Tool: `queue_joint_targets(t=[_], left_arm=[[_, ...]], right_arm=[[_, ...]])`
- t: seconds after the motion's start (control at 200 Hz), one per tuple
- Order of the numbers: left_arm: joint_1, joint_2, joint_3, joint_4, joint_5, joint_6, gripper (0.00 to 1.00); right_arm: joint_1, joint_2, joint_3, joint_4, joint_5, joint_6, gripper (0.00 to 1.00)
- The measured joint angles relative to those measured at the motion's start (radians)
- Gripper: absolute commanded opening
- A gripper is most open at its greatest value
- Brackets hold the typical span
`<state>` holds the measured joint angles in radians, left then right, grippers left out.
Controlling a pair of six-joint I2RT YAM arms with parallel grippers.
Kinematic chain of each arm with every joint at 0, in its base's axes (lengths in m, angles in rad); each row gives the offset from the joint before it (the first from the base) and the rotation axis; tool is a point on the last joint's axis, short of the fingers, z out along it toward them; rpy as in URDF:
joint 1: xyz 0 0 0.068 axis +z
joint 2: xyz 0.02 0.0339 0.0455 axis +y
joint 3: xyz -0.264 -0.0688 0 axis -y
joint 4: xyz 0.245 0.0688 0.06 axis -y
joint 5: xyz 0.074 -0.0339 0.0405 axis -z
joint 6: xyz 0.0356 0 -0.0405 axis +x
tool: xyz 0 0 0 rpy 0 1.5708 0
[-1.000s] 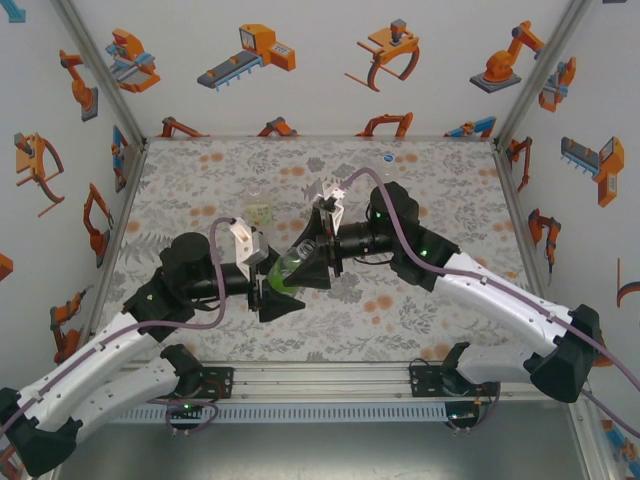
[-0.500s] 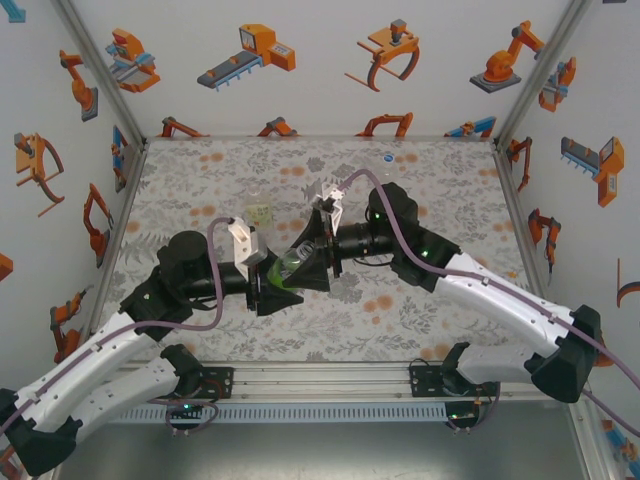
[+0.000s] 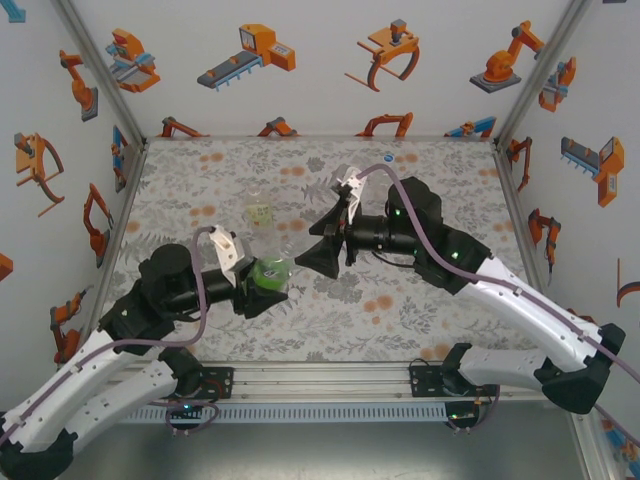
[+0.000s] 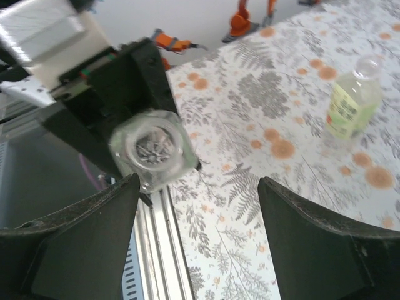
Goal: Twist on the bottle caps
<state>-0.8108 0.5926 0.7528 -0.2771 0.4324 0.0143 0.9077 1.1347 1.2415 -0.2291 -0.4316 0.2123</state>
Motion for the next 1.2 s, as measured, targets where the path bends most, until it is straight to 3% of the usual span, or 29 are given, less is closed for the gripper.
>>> queue_joint_targets(t=[0.14,0.546,1.202], left_arm=[[0.005,-0.022,0.000,-0.030,-0.022,-0.001,0.00],[0.013,-0.093,-0.005,-0.035,-0.047,-0.004,0.00],[0.013,-0.143,-0.010,-0.055,-0.074,-0.005,0.00]], right_arm=[[0.000,0.003,0.000,-0.082,0.137,0.051,0.62],[0.000,0.092,-0.022,-0.245,0.450,0.291,0.55],[0.010,0.404,-0.066,-0.373,0.552,0.540,0.49]])
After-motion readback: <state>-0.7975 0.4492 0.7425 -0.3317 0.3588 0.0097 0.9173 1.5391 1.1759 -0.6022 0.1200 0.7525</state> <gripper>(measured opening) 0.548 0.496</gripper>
